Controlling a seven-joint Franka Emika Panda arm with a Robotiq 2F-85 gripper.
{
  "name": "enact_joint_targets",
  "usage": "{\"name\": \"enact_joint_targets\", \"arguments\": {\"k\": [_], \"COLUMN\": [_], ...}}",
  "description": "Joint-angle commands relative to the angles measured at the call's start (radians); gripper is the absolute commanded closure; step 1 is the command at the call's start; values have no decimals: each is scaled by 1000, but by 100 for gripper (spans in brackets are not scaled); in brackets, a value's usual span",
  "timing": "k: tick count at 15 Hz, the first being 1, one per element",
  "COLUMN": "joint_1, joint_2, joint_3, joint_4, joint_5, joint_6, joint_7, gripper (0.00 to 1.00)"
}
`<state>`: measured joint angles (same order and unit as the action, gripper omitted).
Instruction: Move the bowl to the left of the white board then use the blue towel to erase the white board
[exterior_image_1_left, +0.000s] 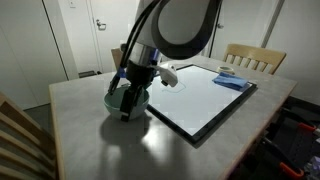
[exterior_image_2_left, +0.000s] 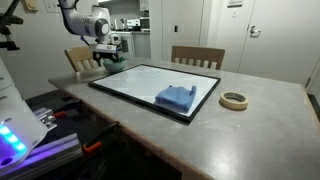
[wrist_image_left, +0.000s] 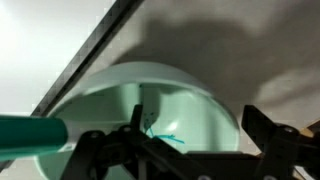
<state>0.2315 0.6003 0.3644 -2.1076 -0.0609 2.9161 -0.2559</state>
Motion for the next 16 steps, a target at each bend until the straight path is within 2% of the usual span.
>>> {"name": "enact_joint_targets", "arguments": {"k": [1, 4, 9, 16], "joint_1": [1, -3, 2, -13], "joint_2": [-43, -84, -214, -396], "joint_3": [-7, -1, -44, -149], "joint_4": [27, 56, 55, -38], "joint_5": [-22, -10, -12, -38], "joint_6": [-53, -138, -307, -364], "joint_7": [2, 3, 23, 100], "gripper": [0, 0, 0, 0]}}
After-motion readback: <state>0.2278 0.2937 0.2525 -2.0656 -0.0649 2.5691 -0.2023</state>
